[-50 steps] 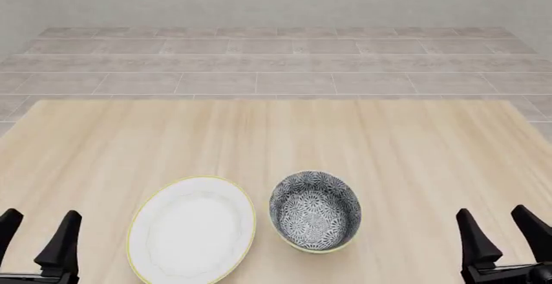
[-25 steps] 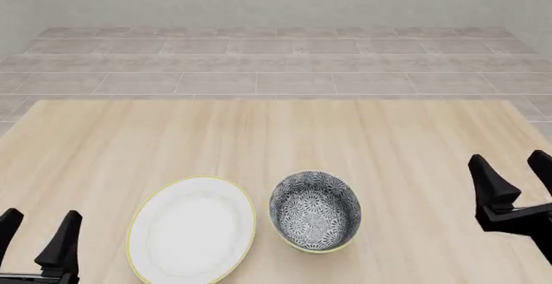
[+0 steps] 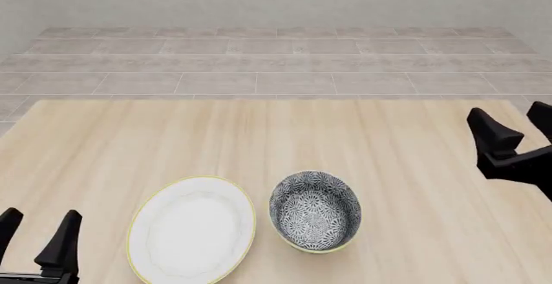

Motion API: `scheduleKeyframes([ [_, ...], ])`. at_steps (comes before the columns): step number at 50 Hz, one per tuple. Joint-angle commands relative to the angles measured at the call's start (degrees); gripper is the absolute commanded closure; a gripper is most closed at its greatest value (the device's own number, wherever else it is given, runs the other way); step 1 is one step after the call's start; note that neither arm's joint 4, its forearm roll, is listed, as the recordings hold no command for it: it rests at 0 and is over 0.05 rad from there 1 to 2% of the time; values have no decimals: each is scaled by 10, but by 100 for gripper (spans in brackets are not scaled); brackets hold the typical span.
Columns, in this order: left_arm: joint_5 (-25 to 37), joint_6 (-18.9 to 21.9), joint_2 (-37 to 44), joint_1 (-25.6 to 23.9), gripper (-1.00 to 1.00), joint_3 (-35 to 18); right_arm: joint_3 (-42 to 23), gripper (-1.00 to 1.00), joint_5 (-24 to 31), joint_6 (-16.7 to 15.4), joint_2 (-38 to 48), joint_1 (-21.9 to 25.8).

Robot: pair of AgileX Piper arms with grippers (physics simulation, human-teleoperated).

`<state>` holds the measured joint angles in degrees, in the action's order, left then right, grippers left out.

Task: Put the bowl on the plate.

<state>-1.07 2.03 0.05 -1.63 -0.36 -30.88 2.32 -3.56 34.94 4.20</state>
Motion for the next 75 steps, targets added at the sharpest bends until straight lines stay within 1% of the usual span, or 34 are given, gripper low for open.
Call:
scheduleKeyframes([
  [1,0,0,0,0,-100,-1,-21,-100,2,5,41,21],
  [5,0,0,0,0,-100,-2,-26,-100,-1,-5,53,22],
  [23,3,3,0,-1,-100,-3,-51,-100,0,-15,100,47],
  [34,4,6,0,-2,-100,-3,-63,-100,2,-26,123,53],
  [39,5,9,0,-3,-100,-3,-75,-100,8,-36,131,56],
  [51,3,10,0,-4,-100,-4,-82,-100,20,-49,144,66],
  [63,1,12,0,-4,-100,-3,-93,-100,36,-54,155,79],
  [66,1,13,0,-6,-100,-4,-99,-100,44,-50,162,87],
  [75,1,12,0,-9,-100,-5,-109,-100,52,-56,188,100],
])
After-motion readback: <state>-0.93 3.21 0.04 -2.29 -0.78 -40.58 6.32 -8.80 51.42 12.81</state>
